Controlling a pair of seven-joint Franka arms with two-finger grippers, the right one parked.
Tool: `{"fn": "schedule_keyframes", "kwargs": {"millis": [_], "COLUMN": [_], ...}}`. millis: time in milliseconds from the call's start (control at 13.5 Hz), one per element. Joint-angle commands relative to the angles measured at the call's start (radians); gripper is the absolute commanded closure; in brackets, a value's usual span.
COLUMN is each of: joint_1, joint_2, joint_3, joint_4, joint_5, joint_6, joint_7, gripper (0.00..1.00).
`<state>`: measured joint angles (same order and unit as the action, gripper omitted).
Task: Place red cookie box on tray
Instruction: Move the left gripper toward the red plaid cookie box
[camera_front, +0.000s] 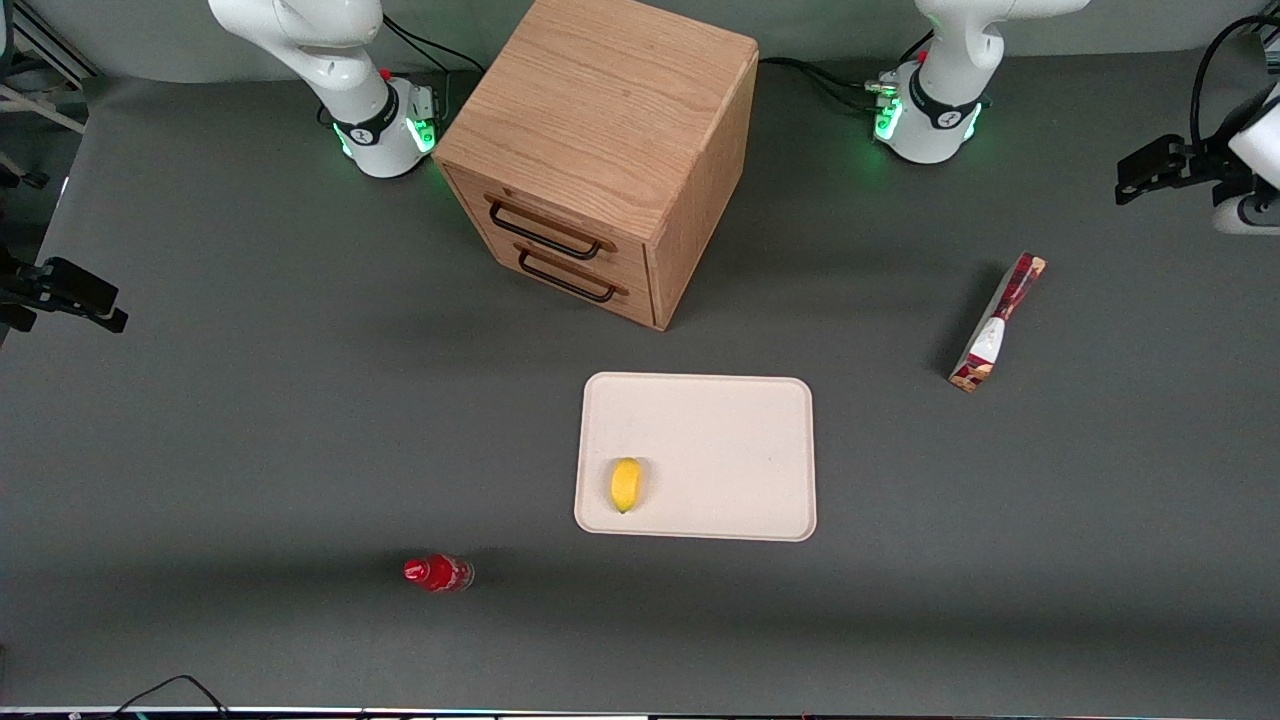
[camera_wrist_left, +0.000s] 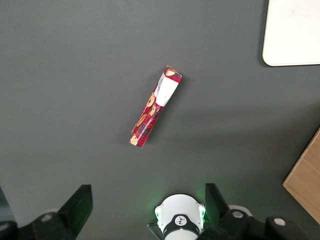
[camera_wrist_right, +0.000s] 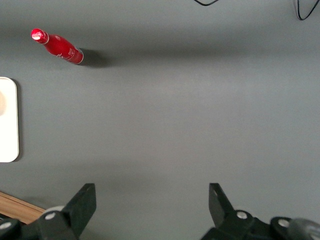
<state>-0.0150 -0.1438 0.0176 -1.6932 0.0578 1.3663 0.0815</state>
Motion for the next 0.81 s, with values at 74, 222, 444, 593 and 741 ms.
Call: {"fn": "schedule_keyframes", "kwargs": {"millis": [74, 222, 444, 593, 741], "joint_1": [-0.017, -0.016, -0.013, -0.014, -0.016], "joint_2": [0.013, 0.030, 0.096, 0.154, 0.197], "joint_3": [0.019, 0.045, 0.126, 0.139, 0.139], "joint_4": [0.016, 0.017, -0.052, -0.147, -0.257], "joint_5": [0.031, 0.033, 0.042, 0.031, 0.027], "joint_6": [-0.033, -0.041, 0.028, 0.132, 0.242], "joint_7": [0.033, 0.072, 0.254, 0.334, 0.401], "gripper": [0.00, 0.00, 0.00, 0.00, 0.00]}}
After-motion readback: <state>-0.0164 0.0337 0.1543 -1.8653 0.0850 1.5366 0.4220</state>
